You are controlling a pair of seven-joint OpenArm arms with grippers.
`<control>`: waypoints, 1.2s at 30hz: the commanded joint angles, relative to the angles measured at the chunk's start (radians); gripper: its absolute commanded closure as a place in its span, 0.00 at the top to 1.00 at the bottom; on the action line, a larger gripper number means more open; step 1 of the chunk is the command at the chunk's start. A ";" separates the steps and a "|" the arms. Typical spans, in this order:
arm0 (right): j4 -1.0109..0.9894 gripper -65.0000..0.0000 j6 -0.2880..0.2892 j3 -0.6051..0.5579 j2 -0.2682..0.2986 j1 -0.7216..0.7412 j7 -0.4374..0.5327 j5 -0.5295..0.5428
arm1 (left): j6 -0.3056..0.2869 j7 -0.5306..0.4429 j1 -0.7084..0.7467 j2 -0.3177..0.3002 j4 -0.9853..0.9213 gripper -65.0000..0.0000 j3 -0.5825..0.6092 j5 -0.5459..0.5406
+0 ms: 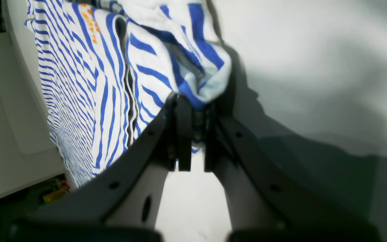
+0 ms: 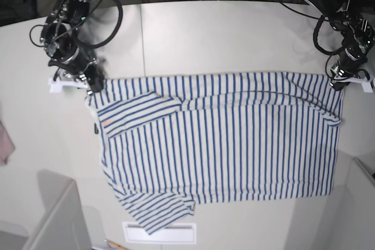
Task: Fold the T-shirt properly
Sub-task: 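Lift and pull the shoulder edge with both grippers to straighten the shirt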
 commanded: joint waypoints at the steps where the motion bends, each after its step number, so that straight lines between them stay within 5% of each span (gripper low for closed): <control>1: 0.037 0.00 -0.016 0.003 0.006 0.002 -0.021 -0.010 | 0.007 0.003 -0.003 -0.017 0.041 0.00 0.000 0.002; 4: 0.103 0.00 -0.028 0.003 0.006 0.010 -0.083 -0.013 | 0.008 0.049 -0.001 -0.017 0.104 0.00 0.000 0.002; 10: 0.152 0.00 -0.155 0.005 0.047 0.085 -0.187 -0.009 | 0.076 0.193 -0.063 -0.051 0.234 0.00 0.000 0.001; 15: 0.155 0.00 -0.152 0.035 0.047 0.186 -0.225 0.004 | 0.079 0.282 -0.138 -0.091 0.290 0.00 0.000 0.001; 19: 0.149 0.00 -0.149 0.055 0.047 0.217 -0.244 0.171 | 0.079 0.291 -0.144 -0.092 0.293 0.00 0.000 0.002; 36: 0.152 0.00 -0.151 0.057 0.090 -0.098 -0.228 0.226 | 0.071 0.288 0.200 -0.032 0.426 0.00 -0.005 -0.007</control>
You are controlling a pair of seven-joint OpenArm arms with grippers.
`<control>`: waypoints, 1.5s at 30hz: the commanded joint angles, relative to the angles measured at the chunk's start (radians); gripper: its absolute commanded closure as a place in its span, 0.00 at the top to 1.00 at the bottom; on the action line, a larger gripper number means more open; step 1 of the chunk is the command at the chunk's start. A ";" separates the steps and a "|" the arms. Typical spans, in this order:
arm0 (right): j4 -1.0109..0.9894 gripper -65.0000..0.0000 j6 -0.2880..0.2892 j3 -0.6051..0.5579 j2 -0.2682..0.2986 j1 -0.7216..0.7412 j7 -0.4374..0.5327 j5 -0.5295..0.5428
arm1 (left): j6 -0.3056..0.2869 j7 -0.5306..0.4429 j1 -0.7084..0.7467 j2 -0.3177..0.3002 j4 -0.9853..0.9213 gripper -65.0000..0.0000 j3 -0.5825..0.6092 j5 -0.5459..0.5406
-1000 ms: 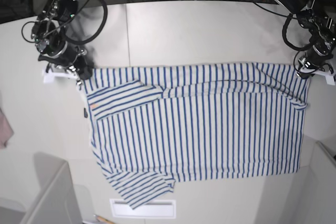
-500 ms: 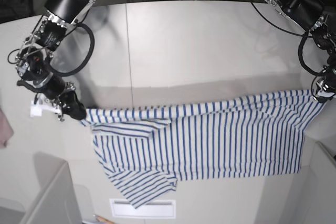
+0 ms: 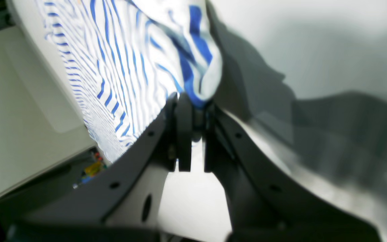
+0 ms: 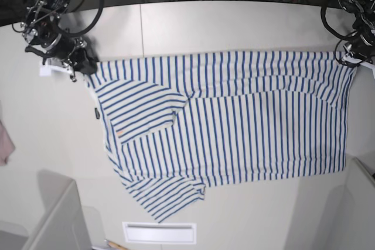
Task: Fold the T-shirt properly
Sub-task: 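Lift and pull the shoulder edge with both grippers to straighten the shirt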
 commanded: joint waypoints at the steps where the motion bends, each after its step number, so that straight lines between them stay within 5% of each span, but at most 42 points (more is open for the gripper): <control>1: 0.021 0.00 0.005 0.004 0.011 -0.007 0.018 0.023 | -0.004 -0.018 0.004 -0.021 0.016 0.00 -0.008 -0.016; 29: 0.224 0.00 0.006 0.006 0.001 -0.354 0.027 0.031 | -0.006 -0.019 0.187 -0.023 0.025 0.00 -0.011 -0.008; 45: 0.264 0.00 0.002 0.006 0.001 -0.380 0.019 0.025 | -0.006 -0.019 0.248 -0.021 0.025 0.00 -0.011 -0.008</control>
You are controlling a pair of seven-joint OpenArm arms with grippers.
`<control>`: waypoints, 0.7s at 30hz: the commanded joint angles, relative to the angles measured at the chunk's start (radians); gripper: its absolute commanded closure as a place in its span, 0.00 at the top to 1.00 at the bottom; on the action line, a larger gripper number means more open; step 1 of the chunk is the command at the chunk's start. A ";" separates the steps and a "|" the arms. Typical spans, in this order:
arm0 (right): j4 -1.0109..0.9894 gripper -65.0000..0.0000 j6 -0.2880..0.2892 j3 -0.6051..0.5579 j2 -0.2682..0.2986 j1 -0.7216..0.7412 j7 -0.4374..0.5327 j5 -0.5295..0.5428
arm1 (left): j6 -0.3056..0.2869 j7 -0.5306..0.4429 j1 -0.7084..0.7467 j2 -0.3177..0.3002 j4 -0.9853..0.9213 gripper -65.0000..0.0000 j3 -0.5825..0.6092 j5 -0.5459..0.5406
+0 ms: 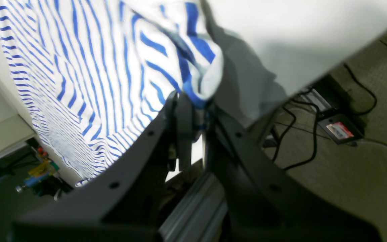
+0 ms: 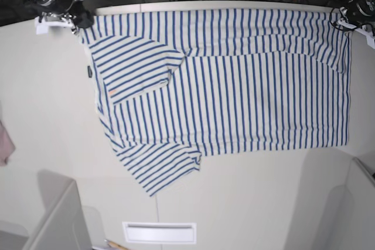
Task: Fold the T-shirt properly
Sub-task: 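Lift and pull the shoulder edge with both grippers to straighten the shirt, then move the right gripper down to the sleeve and hem corner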
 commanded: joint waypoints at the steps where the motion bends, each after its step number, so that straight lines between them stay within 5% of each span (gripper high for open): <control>1: 0.017 0.00 0.002 0.006 0.011 -0.008 0.002 0.011 | -0.002 -0.010 0.010 -0.022 0.017 0.00 -0.008 -0.001; 12: 0.019 0.00 0.000 0.006 0.011 -0.008 -0.057 0.011 | -0.002 -0.010 0.006 -0.023 0.017 0.00 -0.008 -0.001; 16: 0.025 0.33 0.000 0.008 0.011 -0.008 -0.052 0.011 | -0.002 -0.010 0.010 -0.025 0.017 0.34 -0.009 -0.005; 21: 0.049 0.35 0.000 0.083 0.010 -0.008 -0.050 0.010 | -0.002 -0.010 0.010 -0.025 0.017 0.71 -0.092 -0.001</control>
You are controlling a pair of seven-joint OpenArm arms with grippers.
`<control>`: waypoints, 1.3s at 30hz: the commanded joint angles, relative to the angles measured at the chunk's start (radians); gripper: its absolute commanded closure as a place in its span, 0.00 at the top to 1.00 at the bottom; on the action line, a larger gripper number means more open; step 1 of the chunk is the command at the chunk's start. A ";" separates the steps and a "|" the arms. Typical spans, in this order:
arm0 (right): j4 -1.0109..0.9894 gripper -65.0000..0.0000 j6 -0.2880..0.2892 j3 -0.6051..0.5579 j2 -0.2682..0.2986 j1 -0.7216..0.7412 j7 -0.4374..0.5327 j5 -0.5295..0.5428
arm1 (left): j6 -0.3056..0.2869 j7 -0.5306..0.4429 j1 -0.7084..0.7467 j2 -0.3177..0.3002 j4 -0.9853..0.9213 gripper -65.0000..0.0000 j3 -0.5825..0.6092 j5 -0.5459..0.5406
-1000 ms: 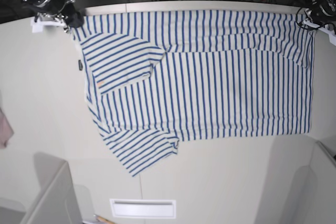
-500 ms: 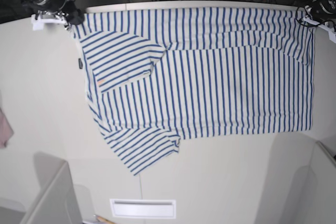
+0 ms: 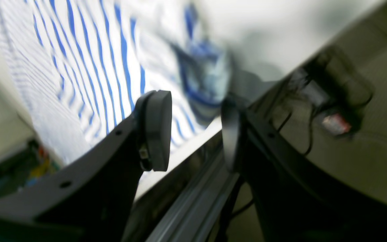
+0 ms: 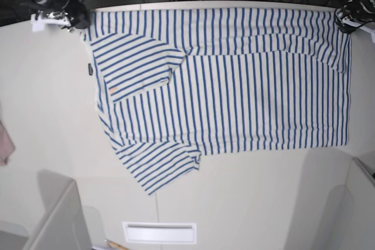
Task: Fold the T-shirt properly
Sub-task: 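Move the right gripper down to the sleeve and hem corner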
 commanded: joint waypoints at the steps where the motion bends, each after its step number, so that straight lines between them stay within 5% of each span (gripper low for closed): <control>1: 0.035 0.35 0.000 0.028 0.010 -0.002 0.005 0.019 | 0.001 -0.010 0.006 -0.023 0.018 0.75 -0.037 -0.005; 9: 0.059 0.35 0.006 0.057 0.084 0.155 0.001 0.019 | 0.001 -0.008 -0.063 -0.058 0.213 0.66 -0.077 -0.002; 15: 0.002 0.35 0.006 -0.091 0.156 0.346 0.004 0.014 | 0.007 -0.007 -0.155 -0.082 0.248 0.26 0.096 0.001; 19: -0.136 0.35 0.008 -0.175 0.185 0.480 0.005 -0.082 | 0.008 -0.005 -0.202 -0.082 0.242 0.02 0.173 0.001; 21: -0.185 0.35 0.029 -0.216 0.185 0.544 0.011 -0.133 | 0.008 -0.005 -0.213 -0.084 0.233 0.00 0.180 0.004; 27: -0.416 0.35 0.218 -0.347 0.205 0.748 0.142 -0.316 | 0.008 -0.005 -0.253 -0.081 0.231 0.00 0.183 0.084; 31: -0.644 0.36 0.279 -0.416 0.207 0.899 0.219 -0.394 | 0.002 -0.005 -0.244 -0.082 0.234 0.00 0.183 0.151; 39: -1.190 0.60 0.349 -0.493 0.204 1.216 0.430 -0.500 | 0.002 -0.007 -0.233 -0.082 0.234 0.00 0.176 0.179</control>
